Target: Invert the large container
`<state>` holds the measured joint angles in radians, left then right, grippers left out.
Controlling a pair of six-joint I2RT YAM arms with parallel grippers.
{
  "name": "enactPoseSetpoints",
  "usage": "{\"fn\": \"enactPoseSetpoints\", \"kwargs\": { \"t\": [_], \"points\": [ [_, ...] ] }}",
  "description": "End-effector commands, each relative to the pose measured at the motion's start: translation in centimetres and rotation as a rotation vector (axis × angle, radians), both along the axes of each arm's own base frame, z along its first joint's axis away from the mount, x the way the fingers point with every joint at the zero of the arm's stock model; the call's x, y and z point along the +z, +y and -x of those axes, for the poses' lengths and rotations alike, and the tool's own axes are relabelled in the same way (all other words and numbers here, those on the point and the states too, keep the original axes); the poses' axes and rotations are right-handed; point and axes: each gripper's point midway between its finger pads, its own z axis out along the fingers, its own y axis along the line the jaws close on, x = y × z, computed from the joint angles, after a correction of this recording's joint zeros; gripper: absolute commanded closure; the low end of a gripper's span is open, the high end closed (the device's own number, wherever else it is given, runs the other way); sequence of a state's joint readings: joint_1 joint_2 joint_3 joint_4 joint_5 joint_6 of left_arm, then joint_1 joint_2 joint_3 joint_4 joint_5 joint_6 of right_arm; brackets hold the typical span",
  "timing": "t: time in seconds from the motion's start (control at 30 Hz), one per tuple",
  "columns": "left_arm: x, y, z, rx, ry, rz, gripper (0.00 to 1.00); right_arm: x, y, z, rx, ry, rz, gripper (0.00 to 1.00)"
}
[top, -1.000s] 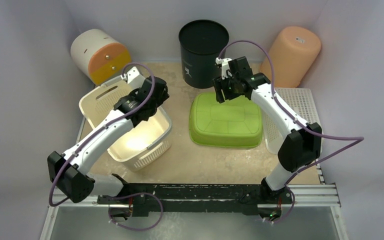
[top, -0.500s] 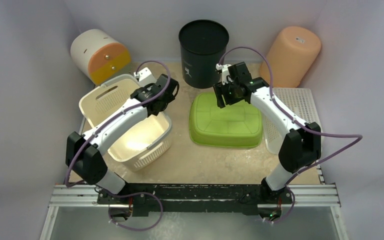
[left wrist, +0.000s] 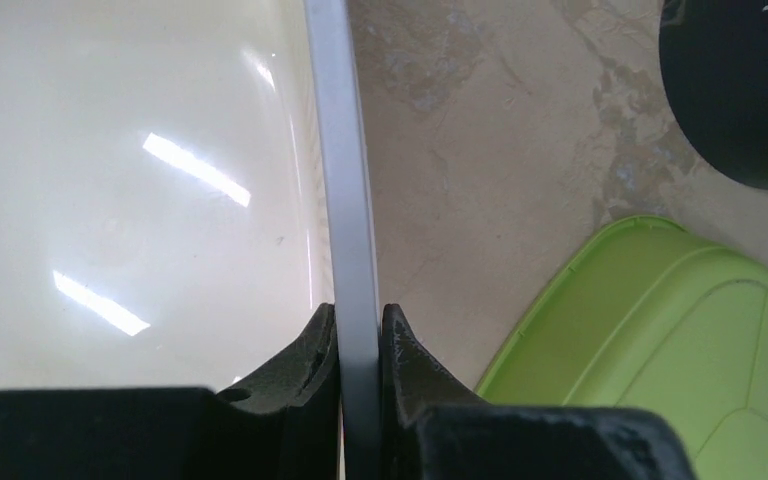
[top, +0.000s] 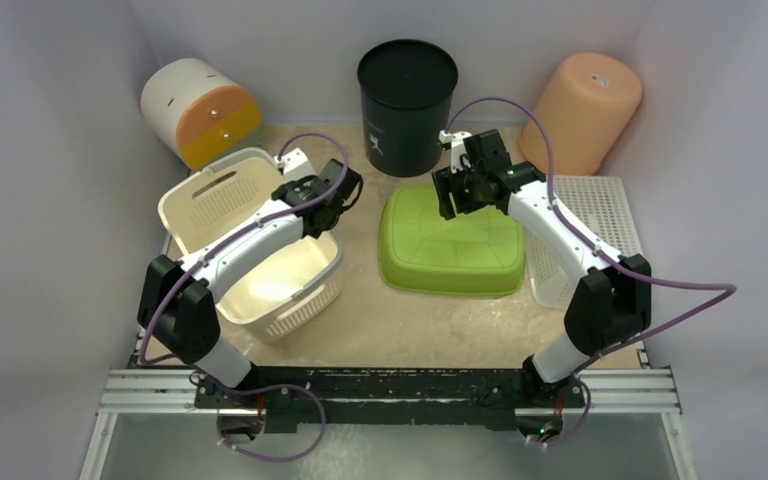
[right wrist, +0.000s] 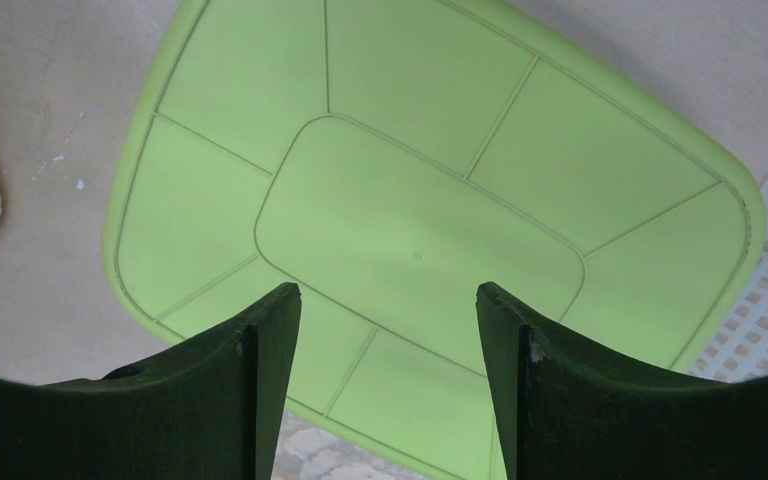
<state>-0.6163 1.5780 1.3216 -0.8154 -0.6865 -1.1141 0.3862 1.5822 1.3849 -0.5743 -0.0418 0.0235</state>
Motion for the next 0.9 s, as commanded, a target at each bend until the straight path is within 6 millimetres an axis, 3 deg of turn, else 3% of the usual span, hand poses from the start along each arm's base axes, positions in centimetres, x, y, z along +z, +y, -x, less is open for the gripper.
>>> {"fn": "enactPoseSetpoints", "kwargs": {
  "t": [0.0, 0.13, 0.2, 0.33, 0.5, 0.67, 0.87],
  "points": [
    [-2.7, 0.3, 0.8, -0.008, 0.045, -0.018, 1.0, 1.3, -0.5, -0.4, -0.02, -0.05, -0.006, 0.32],
    [-3.4, -0.3, 1.1, -0.047, 0.034, 0.026, 1.0, 1.3, -1.0, -0.3, -0.03, -0.053, 0.007, 0.32],
    [-1.0, -1.3, 0.2, -0.09, -0.054, 0.089, 1.0, 1.1, -1.3, -0.2, -0.037, -0.05, 0.016, 0.31],
    [6.4, -3.3, -1.5, -0.18, -0.208, 0.178, 1.0, 1.0, -1.6, -0.3, -0.048, -0.05, 0.02, 0.31],
    [14.5, -6.0, -2.1, -0.247, -0.347, 0.327, 1.0, 1.3, -1.8, -0.9, -0.065, -0.059, 0.029, 0.31],
    [20.1, -8.6, -1.0, -0.295, -0.467, 0.507, 1.0, 1.8, -1.9, -1.5, -0.074, -0.067, 0.041, 0.31],
    [23.2, -9.3, 0.6, -0.307, -0.585, 0.722, 1.0, 2.3, -2.3, -1.9, -0.077, -0.077, 0.062, 0.31]
  ]
}}
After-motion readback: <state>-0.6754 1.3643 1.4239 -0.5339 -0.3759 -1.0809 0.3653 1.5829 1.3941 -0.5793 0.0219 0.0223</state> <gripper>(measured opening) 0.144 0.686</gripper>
